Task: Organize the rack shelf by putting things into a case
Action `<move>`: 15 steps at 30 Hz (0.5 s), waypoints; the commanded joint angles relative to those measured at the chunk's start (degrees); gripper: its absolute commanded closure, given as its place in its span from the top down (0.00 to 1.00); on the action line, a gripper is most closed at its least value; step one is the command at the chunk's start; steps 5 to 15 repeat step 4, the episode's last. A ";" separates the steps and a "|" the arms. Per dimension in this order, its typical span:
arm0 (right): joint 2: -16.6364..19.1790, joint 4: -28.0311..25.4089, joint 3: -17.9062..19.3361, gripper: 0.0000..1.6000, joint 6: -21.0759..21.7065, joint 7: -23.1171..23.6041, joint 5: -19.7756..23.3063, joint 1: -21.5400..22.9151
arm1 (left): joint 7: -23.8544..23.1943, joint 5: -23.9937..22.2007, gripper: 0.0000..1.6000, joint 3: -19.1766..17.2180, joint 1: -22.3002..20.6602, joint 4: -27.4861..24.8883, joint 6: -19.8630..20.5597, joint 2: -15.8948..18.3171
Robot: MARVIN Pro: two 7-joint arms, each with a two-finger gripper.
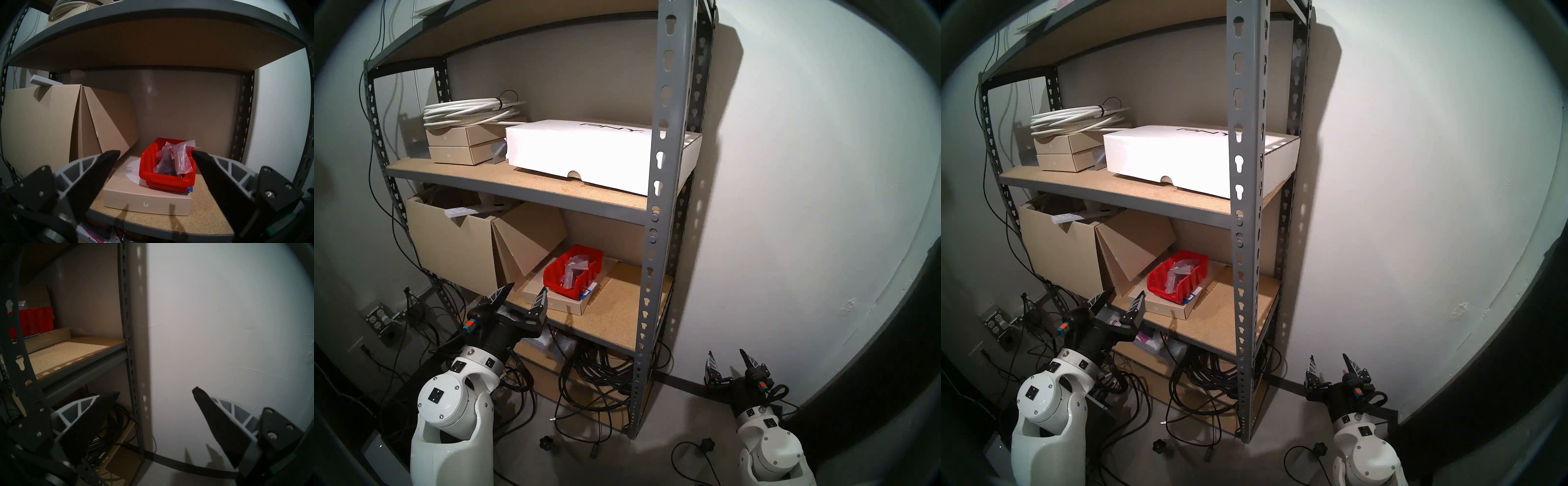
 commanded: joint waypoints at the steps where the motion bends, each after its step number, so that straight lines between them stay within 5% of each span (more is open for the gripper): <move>1: 0.00 -1.16 0.00 1.00 -0.11 0.00 0.01 0.06 | 0.14 0.28 1.00 0.09 -0.19 -1.03 -0.46 -0.09; 15: 0.00 -1.16 0.00 1.00 -0.11 0.00 0.01 0.06 | 0.09 0.31 1.00 0.06 -0.20 -1.03 -0.45 -0.14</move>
